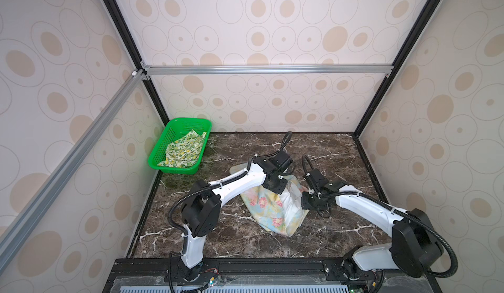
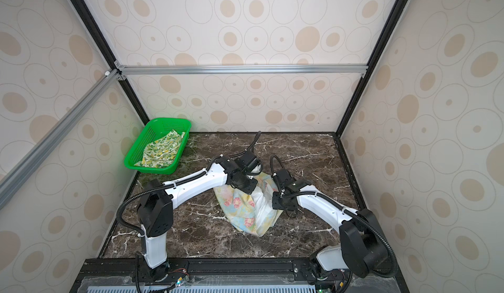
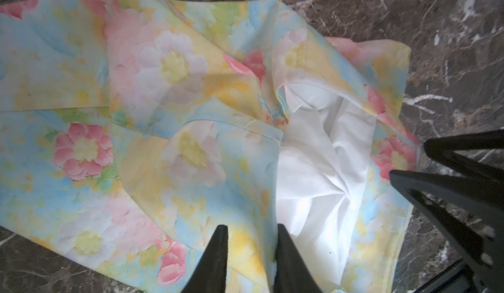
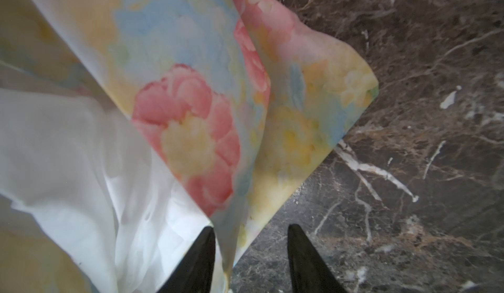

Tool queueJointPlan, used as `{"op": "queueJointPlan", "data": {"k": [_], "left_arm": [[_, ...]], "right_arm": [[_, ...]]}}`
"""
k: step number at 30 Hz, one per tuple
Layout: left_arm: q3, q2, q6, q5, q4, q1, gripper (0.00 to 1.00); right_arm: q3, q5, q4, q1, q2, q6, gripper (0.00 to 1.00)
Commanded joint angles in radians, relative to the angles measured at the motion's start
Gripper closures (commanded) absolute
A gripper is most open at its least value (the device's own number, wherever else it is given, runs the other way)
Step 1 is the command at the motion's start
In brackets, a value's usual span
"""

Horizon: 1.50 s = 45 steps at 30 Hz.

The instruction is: Fold and stack the skirts

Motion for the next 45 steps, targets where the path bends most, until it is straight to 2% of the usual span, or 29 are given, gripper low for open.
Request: {"op": "queueJointPlan", "data": {"k": [1,4,7,9,11,12,15,18,21,26,29,31,35,39,45], "left_arm": [[-0.003,0.005,0.011,-0.033,-0.034,-0.008,0.77],[-0.005,0.005,0.013,-0.043,-0.040,-0.007,0.88],[-0.008,0.004,0.016,-0.052,-0.044,-0.006,1.00],[-0.007,0.003,0.017,-0.062,-0.044,-0.005,1.00],[-0.002,-0.002,0.018,-0.079,-0.047,-0.005,1.00],[0.004,-0.002,0.018,-0.097,-0.052,-0.004,1.00],[0.049,-0.018,0.018,-0.179,-0.082,0.009,1.00],[0.146,-0.045,0.035,-0.272,-0.123,0.062,1.00],[0.297,-0.059,0.067,-0.339,-0.170,0.153,1.00],[0.642,-0.048,0.137,-0.401,-0.231,0.312,1.00],[0.756,-0.062,0.161,-0.443,-0.234,0.375,1.00],[0.752,-0.099,0.161,-0.450,-0.220,0.413,1.00],[0.620,-0.210,0.147,-0.434,-0.141,0.475,1.00],[0.521,-0.284,0.140,-0.369,-0.064,0.505,1.00],[0.574,-0.211,0.152,-0.278,-0.057,0.513,1.00]], "right_arm": [[-0.005,-0.015,0.021,-0.006,0.031,0.021,0.56],[0.001,-0.017,0.033,-0.007,0.056,0.023,0.60],[0.004,-0.005,0.031,-0.008,0.072,0.022,0.68],[0.005,0.001,0.035,-0.008,0.074,0.017,0.79],[0.009,0.009,0.032,-0.007,0.071,0.015,0.98],[0.016,0.010,0.030,-0.007,0.066,0.010,1.00],[0.068,0.027,-0.010,-0.013,0.033,-0.012,1.00],[0.204,0.066,-0.105,-0.027,-0.009,-0.068,1.00],[0.404,0.118,-0.195,-0.049,-0.025,-0.143,1.00],[0.760,0.149,-0.305,-0.160,-0.014,-0.258,1.00],[0.926,0.173,-0.355,-0.189,-0.006,-0.316,1.00],[0.994,0.259,-0.393,-0.196,-0.012,-0.341,1.00],[0.997,0.242,-0.413,-0.228,-0.049,-0.364,1.00],[0.981,0.225,-0.408,-0.258,-0.072,-0.360,1.00],[1.000,0.139,-0.390,-0.288,0.012,-0.360,1.00]]}}
